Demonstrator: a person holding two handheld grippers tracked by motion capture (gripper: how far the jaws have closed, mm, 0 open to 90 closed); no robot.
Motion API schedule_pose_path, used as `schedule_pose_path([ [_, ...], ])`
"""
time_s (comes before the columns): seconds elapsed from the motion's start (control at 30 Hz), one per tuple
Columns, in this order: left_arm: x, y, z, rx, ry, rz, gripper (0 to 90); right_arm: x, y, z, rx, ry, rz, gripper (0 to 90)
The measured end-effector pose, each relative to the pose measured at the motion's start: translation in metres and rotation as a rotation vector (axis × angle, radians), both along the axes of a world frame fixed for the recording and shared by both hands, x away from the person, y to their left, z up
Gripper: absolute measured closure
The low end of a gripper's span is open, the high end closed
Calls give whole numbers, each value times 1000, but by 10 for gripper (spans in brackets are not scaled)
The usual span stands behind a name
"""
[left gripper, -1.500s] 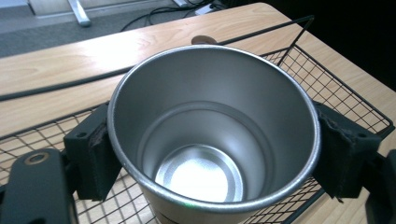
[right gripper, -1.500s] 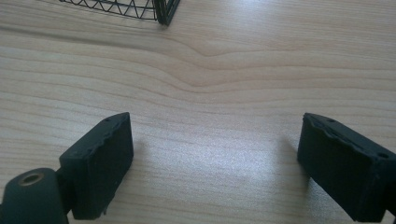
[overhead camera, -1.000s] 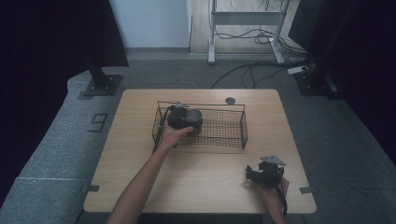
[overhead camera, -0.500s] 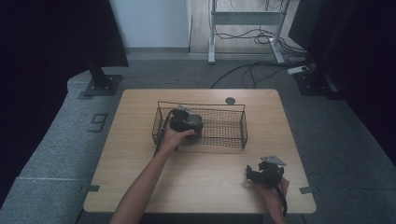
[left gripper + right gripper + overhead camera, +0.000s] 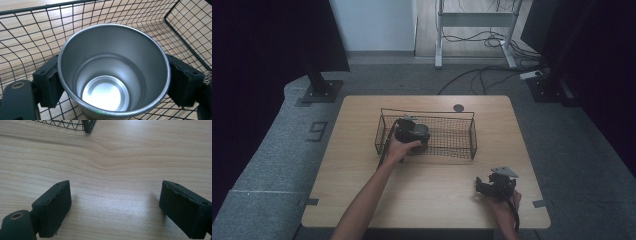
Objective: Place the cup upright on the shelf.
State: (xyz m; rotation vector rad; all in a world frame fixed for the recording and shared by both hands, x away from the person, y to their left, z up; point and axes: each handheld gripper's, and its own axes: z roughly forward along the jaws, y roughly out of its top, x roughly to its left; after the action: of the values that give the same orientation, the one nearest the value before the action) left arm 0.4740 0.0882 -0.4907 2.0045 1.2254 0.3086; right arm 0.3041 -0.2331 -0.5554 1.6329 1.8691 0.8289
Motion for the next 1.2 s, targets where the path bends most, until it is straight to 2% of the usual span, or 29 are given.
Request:
schedule_pose_path([
  [0.27, -6, 0, 4, -11, -11, -4, 112, 0, 0, 0, 0, 0, 0, 104],
  [0.57, -16, 6, 22, -39, -72, 10, 108, 0, 0, 0, 0, 0, 0, 104],
  [0.7, -29, 12, 34, -74, -117, 17, 109, 0, 0, 0, 0, 0, 0, 104],
  [0.83, -45, 20, 42, -69, -159, -5, 119, 0, 0, 0, -1, 1, 0, 104],
  [0.97, -62, 29, 43, -81, -176, -24, 121, 0, 0, 0, 1, 2, -2, 104],
  [1.2, -88, 42, 31, -87, -159, -38, 124, 0, 0, 0, 1, 1, -3, 105],
])
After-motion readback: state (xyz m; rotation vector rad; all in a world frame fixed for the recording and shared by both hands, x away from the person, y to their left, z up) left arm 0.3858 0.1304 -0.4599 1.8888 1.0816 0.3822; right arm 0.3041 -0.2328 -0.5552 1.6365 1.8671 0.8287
